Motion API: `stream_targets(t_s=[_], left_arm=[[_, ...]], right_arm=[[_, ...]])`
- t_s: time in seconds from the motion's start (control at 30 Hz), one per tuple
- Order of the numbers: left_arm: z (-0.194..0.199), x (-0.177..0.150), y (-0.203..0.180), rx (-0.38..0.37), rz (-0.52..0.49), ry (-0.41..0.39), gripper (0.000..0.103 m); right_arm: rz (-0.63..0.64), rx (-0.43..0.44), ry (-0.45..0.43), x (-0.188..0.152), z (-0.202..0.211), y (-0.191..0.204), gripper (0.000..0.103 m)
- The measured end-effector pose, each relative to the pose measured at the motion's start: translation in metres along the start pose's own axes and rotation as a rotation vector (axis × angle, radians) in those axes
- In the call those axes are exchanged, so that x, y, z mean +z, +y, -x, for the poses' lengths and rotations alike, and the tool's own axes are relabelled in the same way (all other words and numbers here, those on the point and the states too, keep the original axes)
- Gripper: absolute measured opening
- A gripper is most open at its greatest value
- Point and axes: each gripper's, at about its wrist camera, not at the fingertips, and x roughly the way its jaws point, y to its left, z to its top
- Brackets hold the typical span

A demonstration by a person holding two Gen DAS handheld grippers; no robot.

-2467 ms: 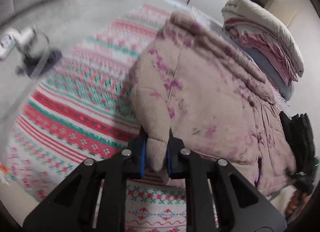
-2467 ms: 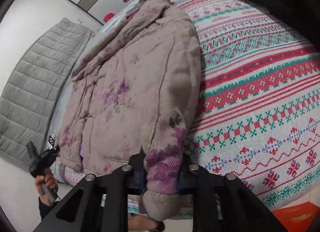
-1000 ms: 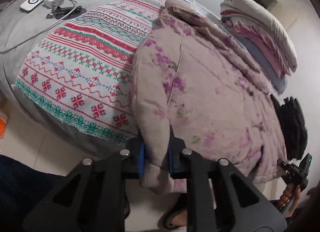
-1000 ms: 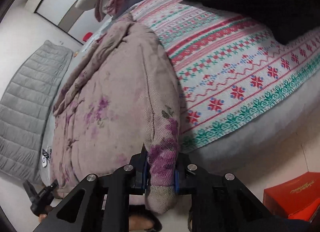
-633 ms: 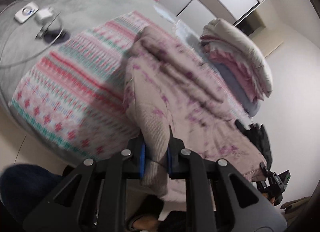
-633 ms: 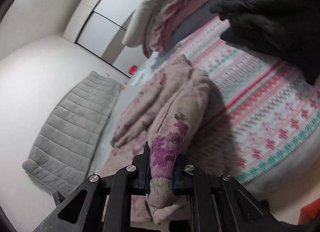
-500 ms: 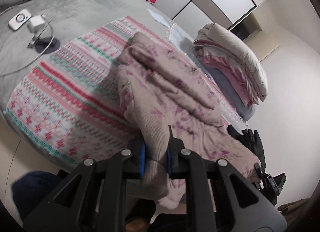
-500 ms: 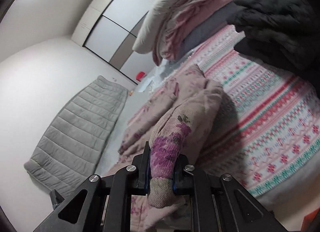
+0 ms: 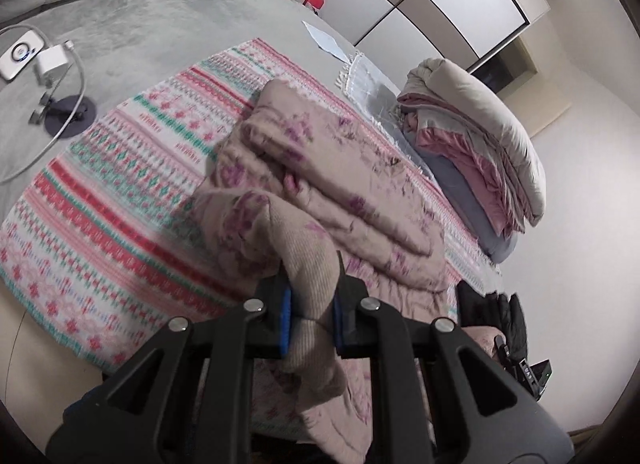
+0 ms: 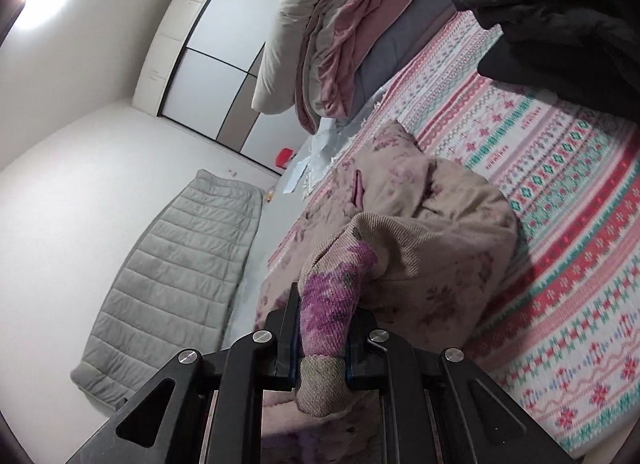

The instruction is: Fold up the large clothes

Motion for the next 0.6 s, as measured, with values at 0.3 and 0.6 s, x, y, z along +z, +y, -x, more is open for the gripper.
stream_targets(t_s=[0.3,0.6], left_arm=[[-0.05,0.131,-0.063,-0.036,0.073,-0.006,0.019],[-0.183,0.212,-0.007,-0.037,0.311,0.086,0.06]], right_arm=[[0.09,0.017,-0.005,0.112,-0.079,0.06,0.015],[0.0,-0.35,0.066,0.21,-0.221,0.018,0.034]])
